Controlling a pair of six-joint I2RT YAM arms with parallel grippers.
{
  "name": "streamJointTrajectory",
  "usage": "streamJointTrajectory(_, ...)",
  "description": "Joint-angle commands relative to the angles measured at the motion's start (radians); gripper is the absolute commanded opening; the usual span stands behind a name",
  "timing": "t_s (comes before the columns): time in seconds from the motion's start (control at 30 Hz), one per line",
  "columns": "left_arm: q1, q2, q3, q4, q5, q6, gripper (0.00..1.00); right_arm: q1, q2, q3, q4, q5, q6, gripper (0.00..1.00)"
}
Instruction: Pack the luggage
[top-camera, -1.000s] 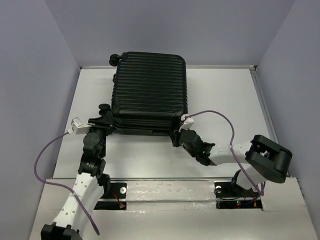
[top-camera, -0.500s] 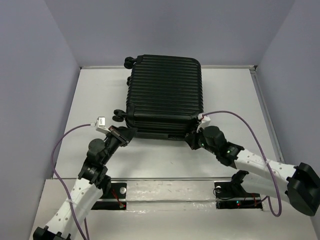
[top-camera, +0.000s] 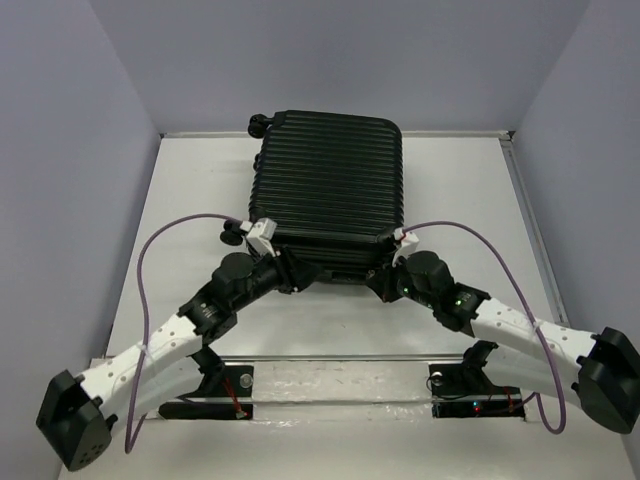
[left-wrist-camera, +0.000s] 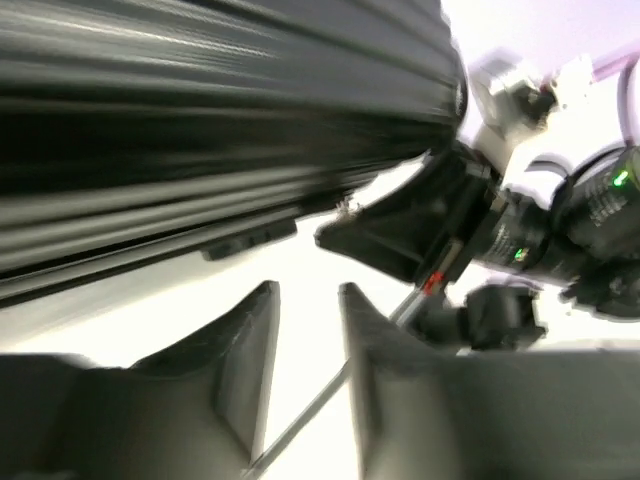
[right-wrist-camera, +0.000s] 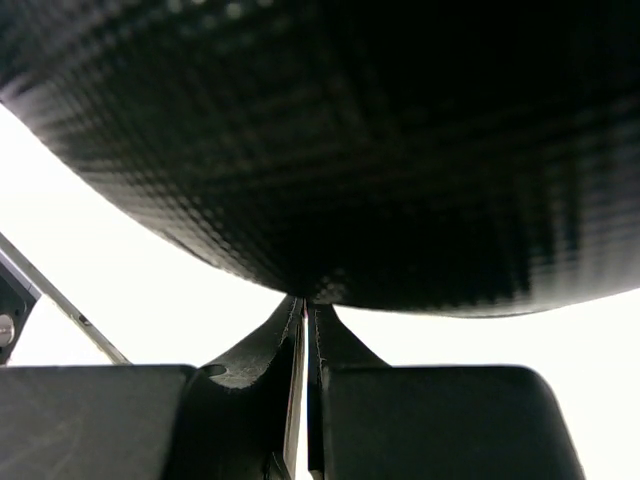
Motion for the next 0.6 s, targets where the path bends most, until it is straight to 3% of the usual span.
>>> streamJointTrajectory(0.0,-0.116,0.202,0.145,0.118,-0.088,0.089,0.61,-0.008,-0.019,0.044,0.086,0.011,0.013,0.07)
streamJointTrajectory(0.1,-0.166,0.35,0.22,0.217,-0.063,0.086,0.65,-0.008,-0.059,-0.026,0.145,-0.018,0.035,0.07)
streamJointTrajectory(0.4,-0.208,0.683,0.491,0.241,-0.158,0.121,0.67,0.015,-0.061,-0.079,0.272,-0.061,0.085,0.07)
streamJointTrajectory(0.57,-0.21,0.817,0.631,0.242,-0.128,0.102,0.67,0.168,-0.015,-0.067,0.428,0.125,0.139,0.07)
